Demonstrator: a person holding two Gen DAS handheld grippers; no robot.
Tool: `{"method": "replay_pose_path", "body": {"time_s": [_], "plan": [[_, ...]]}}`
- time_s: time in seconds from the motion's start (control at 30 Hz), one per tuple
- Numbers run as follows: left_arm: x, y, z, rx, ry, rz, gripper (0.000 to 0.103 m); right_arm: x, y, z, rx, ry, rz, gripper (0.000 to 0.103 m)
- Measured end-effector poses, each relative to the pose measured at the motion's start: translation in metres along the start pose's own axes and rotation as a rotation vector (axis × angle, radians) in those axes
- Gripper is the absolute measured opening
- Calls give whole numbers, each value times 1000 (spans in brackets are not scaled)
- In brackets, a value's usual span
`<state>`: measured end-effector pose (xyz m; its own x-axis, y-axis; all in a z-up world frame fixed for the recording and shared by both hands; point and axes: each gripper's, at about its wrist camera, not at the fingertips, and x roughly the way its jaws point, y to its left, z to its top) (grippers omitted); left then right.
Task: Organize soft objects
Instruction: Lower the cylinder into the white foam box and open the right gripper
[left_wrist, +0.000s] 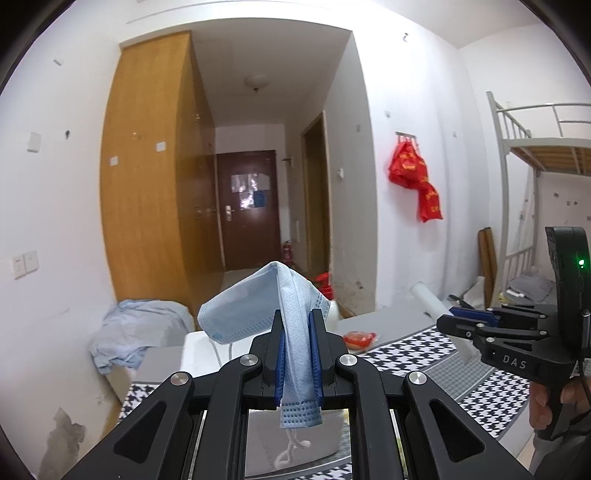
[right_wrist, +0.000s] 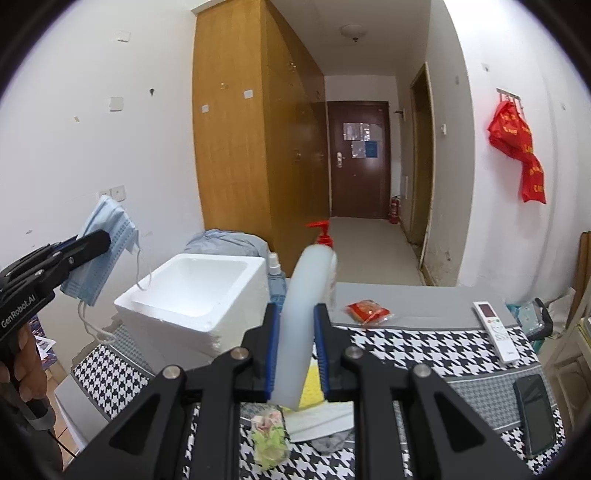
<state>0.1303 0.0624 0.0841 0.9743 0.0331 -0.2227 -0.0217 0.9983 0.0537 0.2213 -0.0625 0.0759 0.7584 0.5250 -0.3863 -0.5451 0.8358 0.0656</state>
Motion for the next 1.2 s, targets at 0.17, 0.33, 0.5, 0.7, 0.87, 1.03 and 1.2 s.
{"method": "replay_pose_path", "body": {"time_s": [0.17,0.33,0.5,0.7,0.87,1.03,1.2], "plan": [[-7,9,-4,1,-3,58,13,6,12,3,-18,4,37,22],[-12,21,-9,-20,4,94,13,15,24,6,-35,14,63,22],[-16,36,-13,-38,16,122,13,23,38,11,-54,18,83,22],[-15,52,-18,-51,29,146,13,36,56,19,-86,28,105,22],[-10,63,-20,-68,39,167,13,49,69,26,-103,38,132,22],[-10,71,-22,-71,47,190,13,59,78,31,-115,43,164,22],[-9,75,-26,-75,49,199,13,69,87,33,-123,63,184,22]]}}
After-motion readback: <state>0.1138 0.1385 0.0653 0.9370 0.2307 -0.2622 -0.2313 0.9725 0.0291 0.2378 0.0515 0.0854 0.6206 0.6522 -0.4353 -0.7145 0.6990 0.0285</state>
